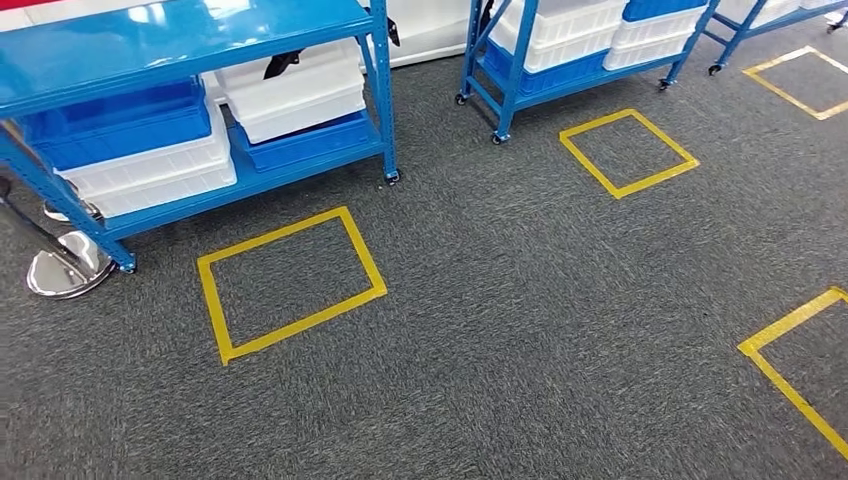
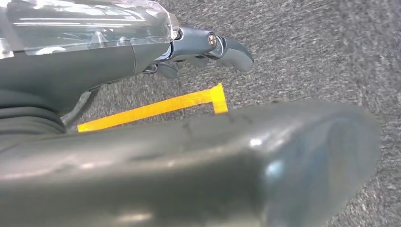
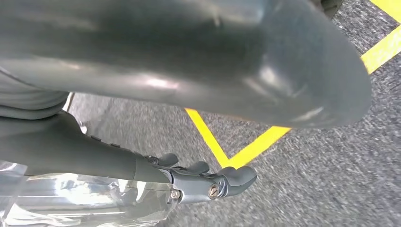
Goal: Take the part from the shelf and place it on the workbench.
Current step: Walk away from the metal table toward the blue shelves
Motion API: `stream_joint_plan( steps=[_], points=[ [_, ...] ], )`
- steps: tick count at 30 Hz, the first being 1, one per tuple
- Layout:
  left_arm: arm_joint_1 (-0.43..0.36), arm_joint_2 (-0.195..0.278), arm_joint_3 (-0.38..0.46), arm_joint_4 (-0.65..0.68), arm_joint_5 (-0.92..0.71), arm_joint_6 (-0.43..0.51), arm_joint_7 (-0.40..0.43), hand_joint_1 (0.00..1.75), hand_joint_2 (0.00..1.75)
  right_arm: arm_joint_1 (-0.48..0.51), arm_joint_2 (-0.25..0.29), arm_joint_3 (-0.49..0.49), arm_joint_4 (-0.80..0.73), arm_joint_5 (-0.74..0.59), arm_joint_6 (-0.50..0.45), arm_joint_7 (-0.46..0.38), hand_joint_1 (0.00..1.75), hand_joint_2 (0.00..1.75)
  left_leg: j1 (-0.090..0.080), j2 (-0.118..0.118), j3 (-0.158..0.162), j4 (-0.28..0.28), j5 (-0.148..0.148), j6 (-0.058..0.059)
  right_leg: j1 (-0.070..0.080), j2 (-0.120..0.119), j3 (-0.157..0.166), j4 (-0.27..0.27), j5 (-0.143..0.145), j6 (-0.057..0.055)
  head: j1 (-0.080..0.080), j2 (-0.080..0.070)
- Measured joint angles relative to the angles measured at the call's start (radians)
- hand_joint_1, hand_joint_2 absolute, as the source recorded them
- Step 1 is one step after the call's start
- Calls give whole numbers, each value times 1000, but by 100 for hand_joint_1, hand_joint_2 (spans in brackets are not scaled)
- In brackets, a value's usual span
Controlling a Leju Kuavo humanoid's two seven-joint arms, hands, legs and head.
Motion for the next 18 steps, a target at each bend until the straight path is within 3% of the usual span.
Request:
stream_joint_plan(
  steps=[1,2,4,6,8,9,11,12,14,15,16,18],
  points=[
    [1,-1,0,0,0,-1,0,0,0,0,0,0,-1,0,0,0,0,0,0,-14,1,1,0,-1,0,2,4,-20,27,-1,0,0],
    [1,-1,0,0,0,-2,0,0,0,0,0,-1,-2,1,0,0,0,0,0,-27,3,2,-1,-2,-2,8,26,-75,68,-2,0,0],
    [0,-3,0,0,1,-8,-1,0,0,1,0,-2,-4,2,0,-1,0,0,1,-53,1,9,-4,-9,-5,56,80,-208,130,-8,0,0],
    [-2,-5,0,0,4,-14,-2,0,0,1,1,-5,-5,4,0,-1,0,0,3,-75,-8,13,-4,-22,-4,90,104,-269,144,-16,-1,0],
    [0,-5,0,0,8,-16,-4,0,0,0,2,-8,-6,8,0,-3,0,0,6,-94,-14,10,-1,-36,-3,73,107,-275,144,-27,-1,0],
    [2,-5,0,0,10,-16,-5,0,0,0,3,-9,-7,10,0,-4,0,0,5,-83,-17,15,-5,-41,-4,61,110,-280,146,-34,-1,0],
    [1,-5,0,0,12,-19,-8,0,0,1,6,-12,-10,12,1,-6,0,0,4,-30,-43,72,-42,-49,-7,32,116,-290,149,-47,-6,0],
    [-1,-5,0,0,13,-21,-9,0,0,2,6,-14,-11,13,1,-6,0,0,5,0,-71,131,-75,-52,-5,16,118,-292,148,-52,-8,0],
    [-4,-5,0,0,15,-27,-11,0,0,4,7,-20,-12,14,1,-6,0,0,9,20,-134,258,-129,-59,-2,-16,119,-291,144,-55,-10,0],
    [-3,-5,0,0,16,-29,-12,0,0,4,8,-22,-13,16,1,-7,0,0,11,23,-148,288,-133,-62,-1,-31,121,-291,142,-55,-10,0],
    [-1,-5,0,0,17,-30,-13,0,0,4,8,-23,-13,17,1,-7,0,0,12,26,-143,279,-117,-64,-1,-45,123,-290,140,-54,-10,0],
    [1,-5,0,0,19,-32,-14,0,0,3,8,-24,-14,20,1,-7,0,0,12,52,-78,160,-50,-62,-1,-68,132,-290,134,-48,-10,0]
  ],
)
